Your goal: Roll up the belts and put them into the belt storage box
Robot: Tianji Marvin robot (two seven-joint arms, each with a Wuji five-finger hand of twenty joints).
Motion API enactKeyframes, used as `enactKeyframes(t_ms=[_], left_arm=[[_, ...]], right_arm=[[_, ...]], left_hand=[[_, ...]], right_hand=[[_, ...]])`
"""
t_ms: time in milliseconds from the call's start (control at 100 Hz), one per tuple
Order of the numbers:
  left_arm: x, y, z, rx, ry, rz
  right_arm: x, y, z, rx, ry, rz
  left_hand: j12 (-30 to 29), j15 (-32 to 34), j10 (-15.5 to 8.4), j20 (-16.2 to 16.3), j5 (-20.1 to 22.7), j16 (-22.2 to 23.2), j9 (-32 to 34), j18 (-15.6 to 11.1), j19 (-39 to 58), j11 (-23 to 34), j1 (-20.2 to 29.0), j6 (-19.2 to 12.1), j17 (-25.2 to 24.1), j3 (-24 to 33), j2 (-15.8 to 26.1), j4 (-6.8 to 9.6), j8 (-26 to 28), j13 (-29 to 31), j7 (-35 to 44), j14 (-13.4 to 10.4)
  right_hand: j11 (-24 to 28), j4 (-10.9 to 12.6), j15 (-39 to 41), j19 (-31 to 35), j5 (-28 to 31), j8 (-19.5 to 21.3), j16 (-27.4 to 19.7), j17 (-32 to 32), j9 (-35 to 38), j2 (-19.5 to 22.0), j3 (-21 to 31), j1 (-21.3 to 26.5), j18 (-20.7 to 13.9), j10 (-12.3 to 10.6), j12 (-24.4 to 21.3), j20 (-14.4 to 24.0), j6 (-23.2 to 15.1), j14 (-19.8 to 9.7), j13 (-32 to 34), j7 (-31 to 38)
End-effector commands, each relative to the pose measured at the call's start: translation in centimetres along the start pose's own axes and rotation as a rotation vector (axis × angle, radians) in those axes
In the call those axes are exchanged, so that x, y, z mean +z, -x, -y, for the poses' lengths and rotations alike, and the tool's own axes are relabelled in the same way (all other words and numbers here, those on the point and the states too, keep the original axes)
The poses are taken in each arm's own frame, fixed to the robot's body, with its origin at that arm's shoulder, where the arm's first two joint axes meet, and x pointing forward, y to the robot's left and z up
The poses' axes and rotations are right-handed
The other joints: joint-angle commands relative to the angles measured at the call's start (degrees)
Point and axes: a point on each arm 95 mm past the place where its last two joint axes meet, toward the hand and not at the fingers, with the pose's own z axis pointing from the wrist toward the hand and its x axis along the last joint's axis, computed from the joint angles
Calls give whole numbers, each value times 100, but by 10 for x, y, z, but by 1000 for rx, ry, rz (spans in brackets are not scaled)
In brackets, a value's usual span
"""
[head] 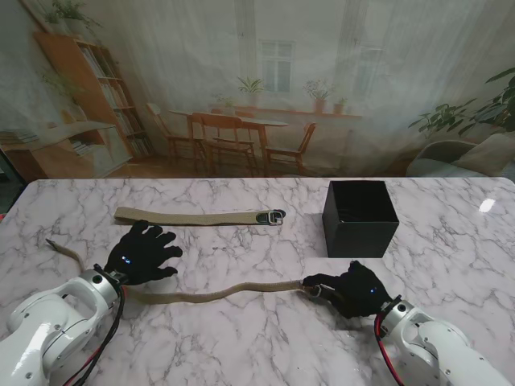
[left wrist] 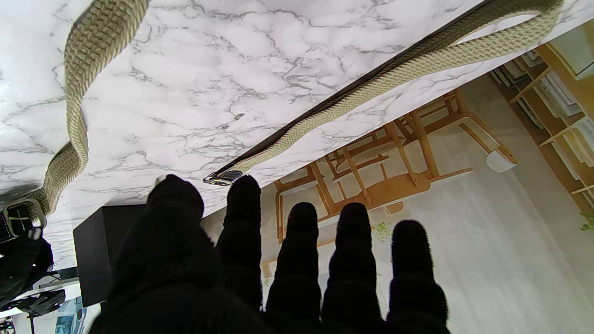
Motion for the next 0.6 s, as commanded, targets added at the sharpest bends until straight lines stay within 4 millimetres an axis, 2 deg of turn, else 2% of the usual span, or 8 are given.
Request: enactKeyframes(t_ms=[0,140,190,250,300,340,380,590], left_arm=[[1,-1,-1,-4,12,-2],[2,-1,-1,-6,8,-5],[2,-1,-1,-7,7,-5],[2,-1,-2,-7,7,-5],[2,-2,-2,-9,8,-5],[2,-2,-2,-10,9,-6],[3,-2,-2,-11,9,-6],[5,-4,-2,-20,9,-8]], right_arm=[[0,-1,2,0,-15,-6],[0,-2,2,5,-29,-6],[0,-2,2,5,-30,-7],[0,-2,2,6,-38,-8],[0,-2,1,7,-42,-13],[0,-3,0,7,-54,-17],[0,-3,-2,6,-59,-25],[1,-7,-20,13,-206,-77]], left_hand=[[-6,-27,120,1,117,-14,56,276,-165,-87,142,112,-104,-5,192,-28,43,39,-46,95],[-4,-24,119,0,120,-12,62,266,-167,-81,148,93,-112,-10,196,-32,52,44,-35,92],[-3,-23,123,0,123,-11,70,268,-167,-78,145,103,-109,-11,203,-32,53,46,-33,88],[-3,-26,124,0,131,-12,67,273,-169,-80,144,106,-113,-13,203,-32,55,38,-28,94],[-4,-25,125,-1,133,-11,63,271,-171,-82,133,112,-117,-15,213,-33,53,42,-29,94],[-5,-27,121,0,130,-12,59,268,-171,-83,127,105,-116,-17,217,-33,52,37,-31,92],[-4,-26,119,0,133,-11,65,270,-171,-82,120,115,-113,-19,221,-33,51,40,-30,93],[-4,-27,121,1,129,-11,67,268,-175,-83,119,110,-116,-19,225,-33,49,38,-34,94]], right_hand=[[506,375,218,12,498,167,32,-104,450,417,270,334,164,-175,137,-1,-346,-144,215,151],[236,388,192,-36,1649,573,33,-157,573,441,178,364,175,-148,145,24,-583,-175,191,634],[72,384,177,-44,2088,798,29,-139,674,362,177,257,141,-171,137,42,-315,-238,204,833],[-213,-232,166,-31,2457,184,31,-103,883,-8,54,53,75,-250,40,60,426,-325,245,1113],[-453,-443,81,-29,2830,-169,0,-107,919,-141,-179,-416,14,-325,-86,49,1010,-359,191,1548],[-577,-220,16,-26,3115,-30,-21,-138,880,-39,-184,-1042,-1,-333,-138,53,1461,-349,126,1443],[-738,292,-59,-32,3345,974,-50,-174,780,134,-272,-1556,-10,-318,-186,72,1712,-325,35,1020],[-1474,416,-427,-192,2822,1477,-259,-549,248,576,-1116,-2171,35,-217,-520,146,2930,-245,-479,592]])
